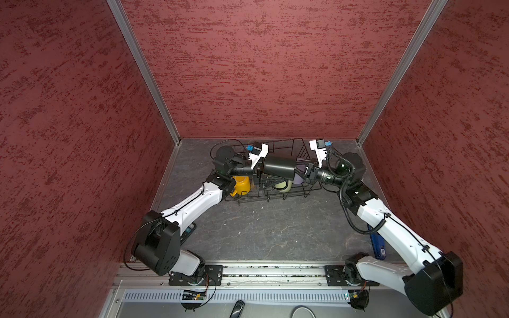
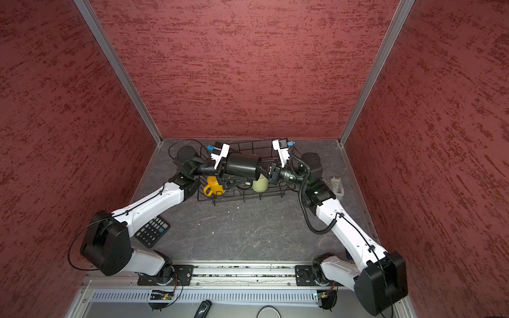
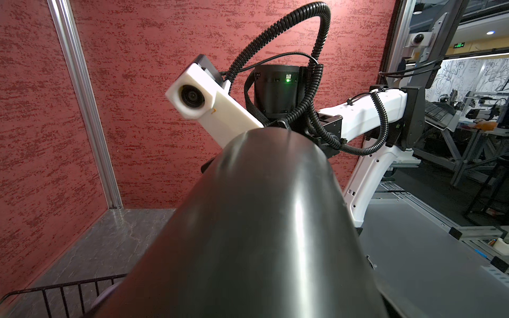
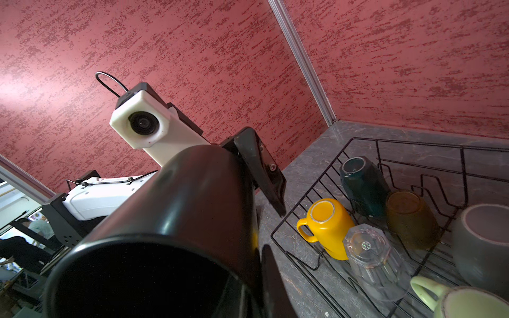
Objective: Load cups into a dish rack
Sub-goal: Pass the cup.
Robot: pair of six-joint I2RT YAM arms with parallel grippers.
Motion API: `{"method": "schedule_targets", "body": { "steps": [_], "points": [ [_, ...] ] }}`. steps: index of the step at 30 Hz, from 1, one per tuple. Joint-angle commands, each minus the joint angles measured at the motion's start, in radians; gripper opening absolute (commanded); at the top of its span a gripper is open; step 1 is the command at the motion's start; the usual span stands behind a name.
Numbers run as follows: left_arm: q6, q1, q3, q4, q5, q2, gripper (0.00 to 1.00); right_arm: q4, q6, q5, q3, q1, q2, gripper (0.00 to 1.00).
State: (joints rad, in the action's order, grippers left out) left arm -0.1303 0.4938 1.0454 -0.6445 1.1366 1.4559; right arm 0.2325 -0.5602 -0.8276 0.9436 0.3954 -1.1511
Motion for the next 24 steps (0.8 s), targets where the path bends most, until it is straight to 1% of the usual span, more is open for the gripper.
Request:
{"method": "schedule_targets", "body": {
  "steps": [1,6,14,19,24],
  "points": [
    [-0.025,0.003,0.026,-0.044,0.020,-0.004,0.97,0.119,-0.018,-0.036,0.001,-0.002,0.016,0.00],
    [-0.063,0.002,0.016,-0.099,0.041,-0.010,0.98,0.125,-0.016,-0.043,-0.012,-0.002,0.018,0.00],
    [-0.069,0.002,0.023,-0.103,0.047,-0.001,0.97,0.146,-0.028,-0.060,-0.016,-0.001,0.013,0.00],
    [-0.110,0.002,0.027,-0.158,0.053,0.014,0.92,0.154,-0.038,-0.067,-0.016,-0.001,0.004,0.00],
    [-0.114,0.001,0.035,-0.159,0.052,0.018,0.87,0.166,-0.045,-0.070,-0.019,-0.001,-0.002,0.00]
  ]
}}
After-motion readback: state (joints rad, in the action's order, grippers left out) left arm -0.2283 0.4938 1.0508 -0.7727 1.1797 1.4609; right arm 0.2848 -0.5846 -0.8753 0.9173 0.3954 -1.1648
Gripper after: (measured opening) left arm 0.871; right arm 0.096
